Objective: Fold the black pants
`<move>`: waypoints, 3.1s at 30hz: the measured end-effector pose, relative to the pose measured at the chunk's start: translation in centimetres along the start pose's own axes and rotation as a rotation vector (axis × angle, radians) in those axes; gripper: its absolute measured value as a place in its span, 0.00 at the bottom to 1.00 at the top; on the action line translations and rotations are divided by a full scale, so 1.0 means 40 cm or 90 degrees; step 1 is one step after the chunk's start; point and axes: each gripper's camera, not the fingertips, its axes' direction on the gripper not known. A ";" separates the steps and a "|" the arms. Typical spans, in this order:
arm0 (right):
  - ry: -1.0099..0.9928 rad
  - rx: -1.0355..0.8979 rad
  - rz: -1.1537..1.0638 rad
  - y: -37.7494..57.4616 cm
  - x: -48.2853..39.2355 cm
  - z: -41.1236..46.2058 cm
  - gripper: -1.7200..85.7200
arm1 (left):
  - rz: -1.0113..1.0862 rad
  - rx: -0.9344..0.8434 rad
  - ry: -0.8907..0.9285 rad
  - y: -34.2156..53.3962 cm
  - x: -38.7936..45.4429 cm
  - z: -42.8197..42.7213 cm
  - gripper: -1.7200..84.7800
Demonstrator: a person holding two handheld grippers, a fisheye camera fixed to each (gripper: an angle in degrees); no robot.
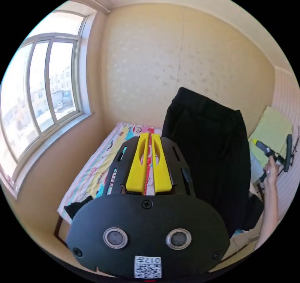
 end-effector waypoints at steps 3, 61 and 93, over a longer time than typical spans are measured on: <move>-0.008 -0.006 -0.107 0.218 0.031 0.188 0.08 | 0.106 -0.072 0.078 0.232 0.001 0.210 0.04; -0.322 -0.261 0.012 1.222 0.632 0.233 0.04 | 0.082 -0.458 0.476 0.936 0.210 0.487 0.19; -0.178 -0.329 0.256 0.462 1.069 1.330 0.15 | -0.093 -0.445 0.625 0.907 -0.305 0.587 0.03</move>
